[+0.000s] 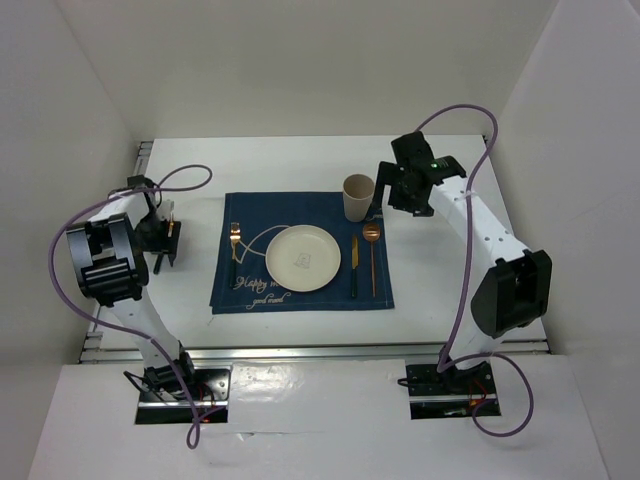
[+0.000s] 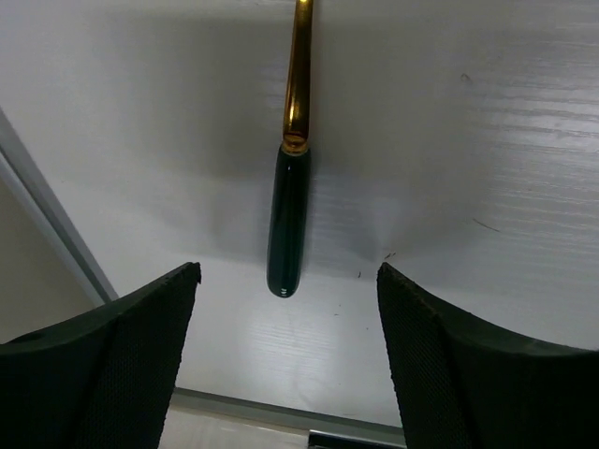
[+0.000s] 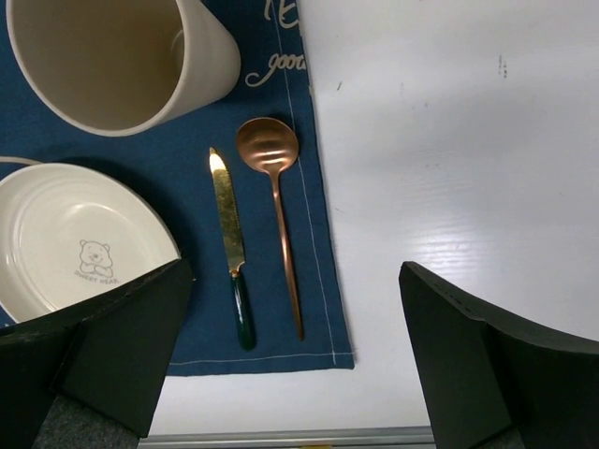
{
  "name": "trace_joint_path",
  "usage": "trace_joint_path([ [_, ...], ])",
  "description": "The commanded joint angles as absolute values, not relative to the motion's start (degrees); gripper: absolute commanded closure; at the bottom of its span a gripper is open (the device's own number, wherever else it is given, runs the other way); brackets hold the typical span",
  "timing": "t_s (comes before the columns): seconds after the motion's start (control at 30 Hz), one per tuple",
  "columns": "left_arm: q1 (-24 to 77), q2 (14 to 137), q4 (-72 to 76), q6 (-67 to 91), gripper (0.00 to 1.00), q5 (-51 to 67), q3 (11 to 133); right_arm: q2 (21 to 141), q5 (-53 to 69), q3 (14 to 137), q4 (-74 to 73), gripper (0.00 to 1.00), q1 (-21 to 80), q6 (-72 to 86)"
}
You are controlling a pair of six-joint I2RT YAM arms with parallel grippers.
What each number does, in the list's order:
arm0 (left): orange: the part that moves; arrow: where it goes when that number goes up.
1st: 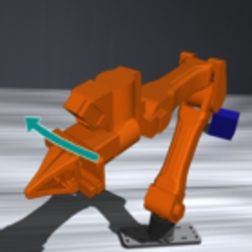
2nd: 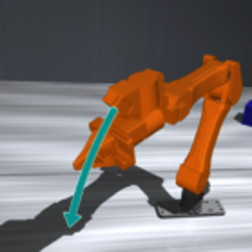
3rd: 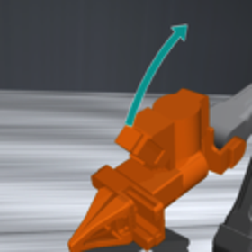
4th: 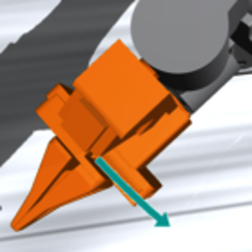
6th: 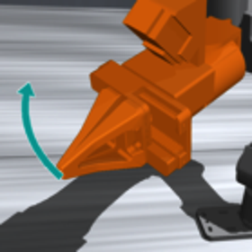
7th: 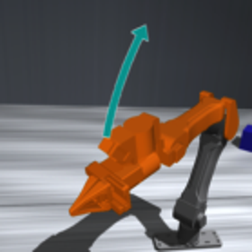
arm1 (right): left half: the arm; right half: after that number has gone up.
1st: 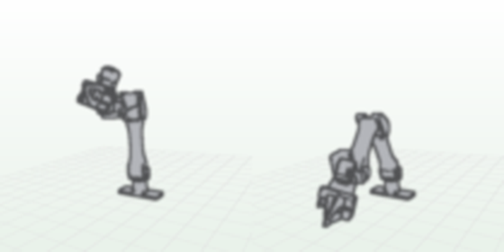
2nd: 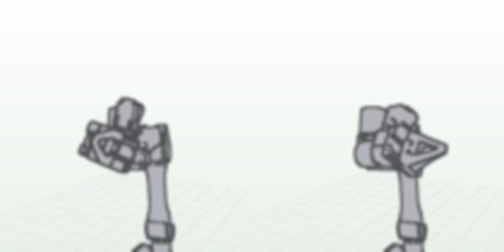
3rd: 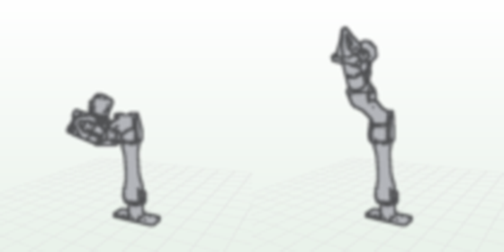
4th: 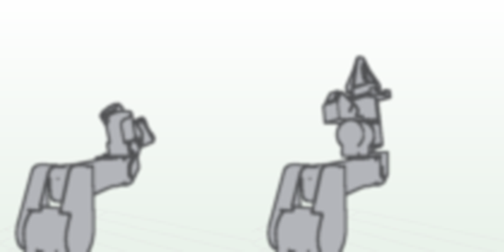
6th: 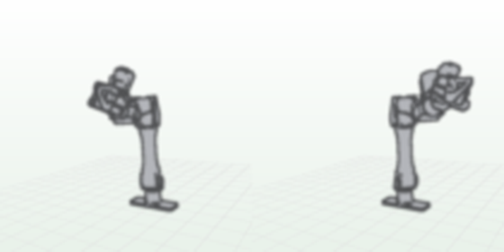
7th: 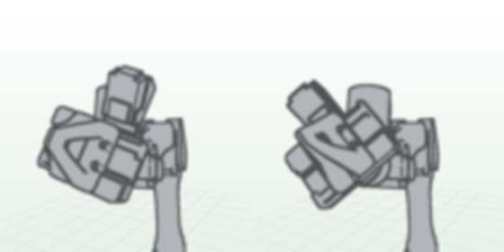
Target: Set the dinner table for one person
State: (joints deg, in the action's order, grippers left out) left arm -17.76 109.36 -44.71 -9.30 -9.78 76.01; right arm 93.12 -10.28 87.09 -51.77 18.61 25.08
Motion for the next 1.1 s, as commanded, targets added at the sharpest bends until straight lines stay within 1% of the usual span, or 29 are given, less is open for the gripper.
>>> trace_joint_path([
  [0.0, -18.0, 109.5, -42.9, -11.8, 0.18, -5.2, 75.5, 88.7, -13.1, 87.7, -53.3, 0.0, 19.1, 26.1],
  [0.07, -18.5, 110.2, -42.9, -11.8, 0.24, -3.9, 76.0, 88.2, -13.1, 87.7, -53.3, 0.0, 19.1, 26.6],
  [0.1, -18.5, 110.9, -42.9, -11.8, 0.3, -3.9, 76.7, 87.5, -13.1, 87.7, -53.3, 0.0, 19.1, 26.6],
  [0.2, -18.5, 112.9, -44.0, -10.7, 0.41, -3.2, 78.0, 87.5, -13.1, 88.8, -53.9, 0.0, 19.1, 26.6],
  [0.23, -19.1, 114.2, -44.0, -10.7, 0.53, -2.6, 78.6, 87.0, -13.1, 88.8, -53.9, 0.0, 19.1, 26.6],
  [0.27, -19.1, 114.9, -44.0, -10.1, 0.58, -2.5, 78.6, 87.0, -13.7, 88.8, -54.5, 0.0, 19.1, 26.6],
  [0.3, -19.1, 115.6, -44.6, -10.1, 0.6, -3.2, 79.8, 87.0, -13.7, 89.5, -54.5, 0.0, 19.1, 26.6],
  [0.33, -19.6, 116.4, -44.6, -9.4, 0.6, -3.3, 80.3, 87.0, -13.7, 90.1, -55.0, 0.0, 19.1, 26.6],
  [0.37, -19.6, 117.7, -45.1, -8.8, 0.64, -3.3, 80.3, 87.0, -13.7, 90.1, -55.0, 0.0, 19.1, 26.6],
  [0.4, -20.2, 118.2, -45.1, -8.8, 0.64, -3.8, 81.2, 87.0, -13.7, 90.1, -55.0, 0.0, 19.1, 26.6],
  [0.47, -20.2, 118.7, -45.1, -8.3, 0.68, -3.8, 82.0, 87.0, -13.7, 91.5, -55.0, 0.0, 19.1, 26.6],
  [0.53, -20.2, 119.4, -45.6, -8.3, 0.82, -3.1, 82.5, 87.0, -13.7, 92.0, -55.5, 0.0, 19.1, 26.6],
  [0.6, -20.2, 120.1, -45.6, -8.3, 1.0, -2.5, 82.5, 87.0, -13.7, 92.5, -55.5, 0.0, 19.1, 26.6],
  [0.67, -20.2, 120.6, -46.1, -7.7, 1.0, -1.9, 82.5, 87.0, -13.7, 92.5, -55.5, 0.0, 19.1, 26.6],
  [0.77, -20.7, 119.6, -47.5, -6.1, 1.0, 3.4, 82.5, 87.0, -14.3, 93.1, -56.6, 0.0, 19.1, 26.6],
  [0.8, -21.3, 118.7, -47.5, -5.2, 1.0, 7.1, 82.5, 86.4, -14.3, 93.1, -56.6, 0.0, 19.1, 27.2],
  [0.93, -21.3, 108.4, -42.6, 4.7, 1.0, 11.0, 77.5, 84.6, -14.9, 91.1, -56.6, 0.0, 19.1, 28.6],
  [1.07, -16.6, 101.2, -41.1, 8.9, 1.0, 7.5, 73.8, 81.6, -14.2, 87.9, -55.6, 0.0, 19.1, 29.9],
])
